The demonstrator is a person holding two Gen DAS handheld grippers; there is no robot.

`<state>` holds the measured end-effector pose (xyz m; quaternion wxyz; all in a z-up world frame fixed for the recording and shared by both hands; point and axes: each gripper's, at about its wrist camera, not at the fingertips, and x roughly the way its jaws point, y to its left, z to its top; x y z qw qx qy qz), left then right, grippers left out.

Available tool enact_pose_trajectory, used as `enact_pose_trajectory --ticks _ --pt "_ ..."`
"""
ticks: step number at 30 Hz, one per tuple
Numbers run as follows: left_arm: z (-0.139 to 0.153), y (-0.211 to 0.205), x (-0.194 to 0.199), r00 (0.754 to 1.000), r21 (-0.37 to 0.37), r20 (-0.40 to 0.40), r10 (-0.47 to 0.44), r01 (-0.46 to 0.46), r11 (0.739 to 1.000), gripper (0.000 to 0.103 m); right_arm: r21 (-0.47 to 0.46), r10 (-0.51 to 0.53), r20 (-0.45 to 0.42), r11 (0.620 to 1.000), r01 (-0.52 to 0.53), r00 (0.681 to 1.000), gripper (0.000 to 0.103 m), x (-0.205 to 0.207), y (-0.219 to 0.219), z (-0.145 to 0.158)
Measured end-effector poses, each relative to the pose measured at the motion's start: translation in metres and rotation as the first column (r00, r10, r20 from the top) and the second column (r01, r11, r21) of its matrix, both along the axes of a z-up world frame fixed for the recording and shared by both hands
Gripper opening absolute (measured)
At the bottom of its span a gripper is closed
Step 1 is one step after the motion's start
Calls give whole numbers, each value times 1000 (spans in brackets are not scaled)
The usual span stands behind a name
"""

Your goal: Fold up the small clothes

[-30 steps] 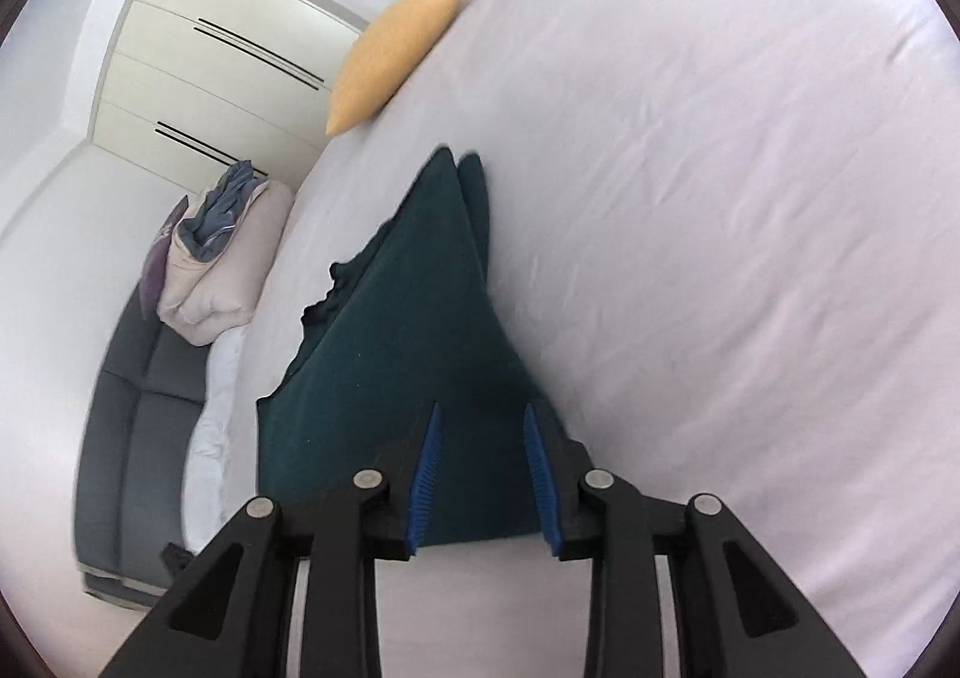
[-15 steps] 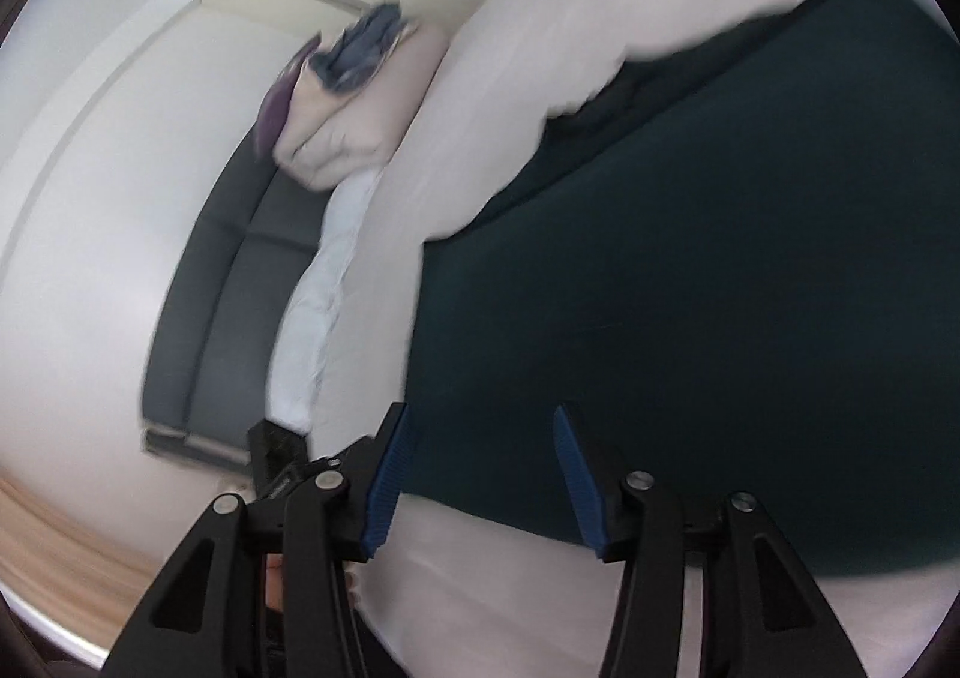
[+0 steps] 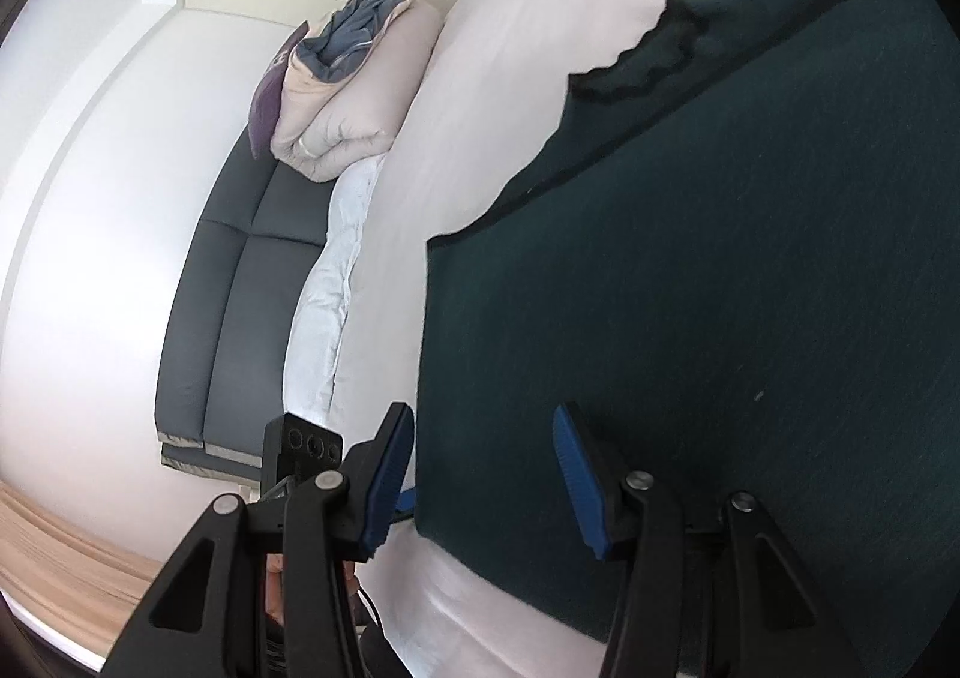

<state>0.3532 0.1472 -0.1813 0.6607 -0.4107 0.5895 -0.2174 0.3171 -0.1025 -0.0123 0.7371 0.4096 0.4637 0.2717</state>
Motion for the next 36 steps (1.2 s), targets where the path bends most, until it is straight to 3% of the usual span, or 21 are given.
enact_pose_trajectory --ticks 3,6,17,19,22,28,30,33,36 --pt "-11 2 -1 1000 -28 -25 2 -3 1000 33 10 -10 -14 1000 10 1000 53 5 -5 -4" --pt "-20 7 -2 999 -74 -42 15 -18 997 27 6 -8 -22 1000 9 1000 53 7 -8 -8" --pt "-17 8 -13 1000 -89 -26 -16 14 996 26 -10 4 -29 1000 -5 1000 53 14 -10 -11" --pt "-12 11 -20 1000 -78 -3 -20 20 997 10 -7 3 -33 1000 -3 999 53 17 -10 -13" --pt "4 15 -27 999 -64 45 -13 16 998 9 0 9 -43 1000 -9 999 53 19 -11 -18" --pt "49 3 -31 991 21 130 -11 8 1000 9 47 7 -39 999 -6 999 52 19 -17 -24" --pt "73 -15 -31 982 82 184 -50 35 996 9 50 9 -46 999 -7 999 55 19 -20 -21" --pt "99 -48 -30 963 149 244 -112 77 986 9 55 26 -29 998 -25 999 69 21 -23 -9" --pt "115 -91 -33 938 231 291 -188 122 965 9 66 34 -17 997 -33 999 72 32 -31 4"
